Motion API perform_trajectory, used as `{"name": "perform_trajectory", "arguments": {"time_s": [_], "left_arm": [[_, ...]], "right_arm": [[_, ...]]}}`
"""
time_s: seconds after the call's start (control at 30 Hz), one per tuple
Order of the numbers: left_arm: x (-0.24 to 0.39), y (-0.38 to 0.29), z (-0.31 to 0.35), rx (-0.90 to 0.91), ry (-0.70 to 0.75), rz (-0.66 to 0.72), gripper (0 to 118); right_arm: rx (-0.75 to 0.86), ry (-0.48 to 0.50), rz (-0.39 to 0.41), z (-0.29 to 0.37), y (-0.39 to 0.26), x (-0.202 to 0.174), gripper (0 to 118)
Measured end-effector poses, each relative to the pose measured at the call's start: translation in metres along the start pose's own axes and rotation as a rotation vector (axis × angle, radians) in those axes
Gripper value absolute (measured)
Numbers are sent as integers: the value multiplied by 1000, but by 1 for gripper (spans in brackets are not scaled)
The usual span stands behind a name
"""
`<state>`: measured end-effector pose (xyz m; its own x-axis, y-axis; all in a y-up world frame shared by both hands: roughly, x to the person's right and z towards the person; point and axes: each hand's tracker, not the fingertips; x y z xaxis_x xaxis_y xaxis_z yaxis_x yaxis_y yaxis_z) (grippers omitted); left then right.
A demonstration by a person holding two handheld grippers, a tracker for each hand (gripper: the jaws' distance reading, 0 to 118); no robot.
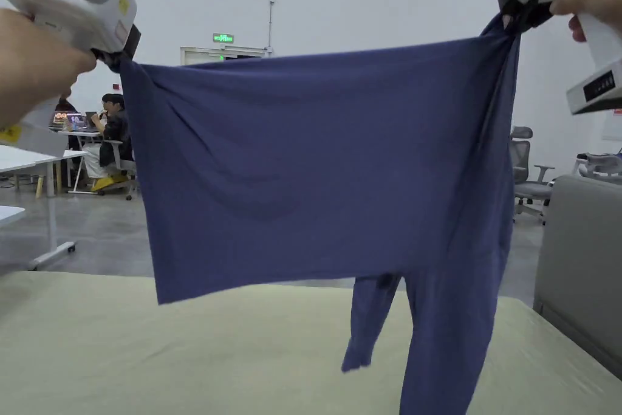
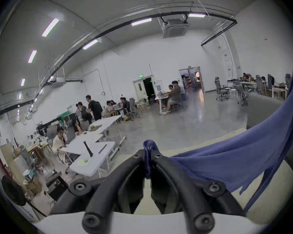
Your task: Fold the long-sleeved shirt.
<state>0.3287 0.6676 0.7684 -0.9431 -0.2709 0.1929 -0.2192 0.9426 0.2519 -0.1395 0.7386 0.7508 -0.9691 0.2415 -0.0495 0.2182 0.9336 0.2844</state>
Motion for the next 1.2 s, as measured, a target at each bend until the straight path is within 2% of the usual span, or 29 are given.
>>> {"name": "perform_trajectory", "arguments": {"time_s": [0.17,0.3,0.33,0.43,0.5,0.63,0.73,0.83,0.9,1.2], "left_arm": [[15,5,-13,14,-7,-2,0],[40,-36,-39,-37,-39,-90,0],[49,-55,-49,-72,-56,-111,0],[79,-128,-77,-204,-117,-137,0],[100,-192,-93,-307,-175,-128,0],[134,-315,-109,-520,-242,-135,0],[145,-381,-91,-592,-270,-238,0],[128,-418,-58,-635,-309,-214,0],[110,-435,-22,-654,-322,-188,0],[71,-523,162,-766,-386,-220,0]], "right_arm": [[-4,-41,28,-26,-8,8,0],[-129,-19,57,-75,-68,3,0],[-166,2,82,-92,-94,-2,0],[-302,67,92,-143,-183,-24,0],[-408,100,140,-176,-255,-48,0],[-605,160,182,-200,-388,-89,0],[-689,201,190,-186,-461,-98,0],[-680,238,187,-142,-501,-90,0],[-689,288,176,-93,-520,-85,0],[-701,349,169,91,-608,-70,0]]}}
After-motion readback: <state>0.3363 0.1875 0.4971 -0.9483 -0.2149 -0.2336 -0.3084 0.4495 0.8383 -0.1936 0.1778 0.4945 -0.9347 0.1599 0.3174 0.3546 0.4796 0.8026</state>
